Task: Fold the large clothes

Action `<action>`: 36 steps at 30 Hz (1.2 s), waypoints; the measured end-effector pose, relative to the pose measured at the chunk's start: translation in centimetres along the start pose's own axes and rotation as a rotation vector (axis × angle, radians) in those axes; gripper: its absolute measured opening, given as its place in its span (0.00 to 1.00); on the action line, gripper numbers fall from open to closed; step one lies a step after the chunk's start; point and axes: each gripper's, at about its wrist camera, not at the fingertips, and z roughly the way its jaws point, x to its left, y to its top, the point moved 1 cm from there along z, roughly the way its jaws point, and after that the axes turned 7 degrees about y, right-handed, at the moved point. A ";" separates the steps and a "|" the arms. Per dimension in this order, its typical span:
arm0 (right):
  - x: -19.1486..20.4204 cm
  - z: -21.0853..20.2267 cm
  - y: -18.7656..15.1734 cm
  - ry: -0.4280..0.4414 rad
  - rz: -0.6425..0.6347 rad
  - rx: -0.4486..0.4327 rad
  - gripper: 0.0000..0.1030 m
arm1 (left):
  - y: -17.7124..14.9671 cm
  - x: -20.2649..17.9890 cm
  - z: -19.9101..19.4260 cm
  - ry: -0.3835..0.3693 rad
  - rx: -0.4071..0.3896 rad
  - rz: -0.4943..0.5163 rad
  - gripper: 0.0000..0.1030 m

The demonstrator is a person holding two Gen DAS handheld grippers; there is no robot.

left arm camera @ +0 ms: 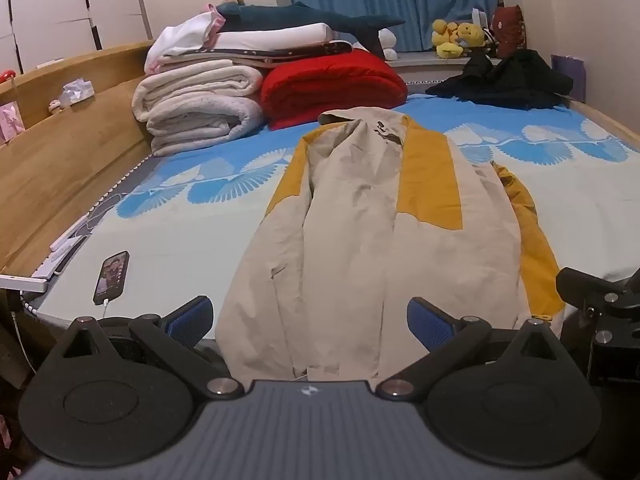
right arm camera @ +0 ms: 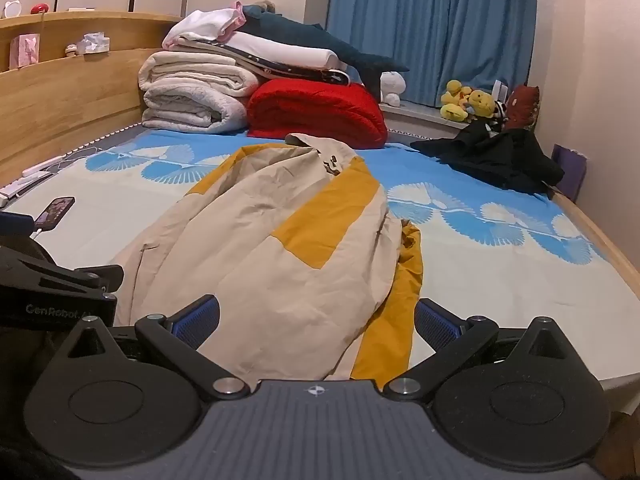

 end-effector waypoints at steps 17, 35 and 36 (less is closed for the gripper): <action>-0.1 -0.4 0.1 -0.012 -0.002 -0.004 0.99 | 0.1 -0.3 -0.5 -0.027 -0.006 -0.001 1.00; -0.1 -0.7 0.2 -0.016 -0.001 -0.002 0.99 | 0.0 -0.3 -0.6 -0.032 -0.015 -0.001 1.00; 0.0 -0.7 0.2 -0.016 -0.001 -0.001 0.99 | 0.0 -0.4 -0.6 -0.031 -0.015 -0.001 1.00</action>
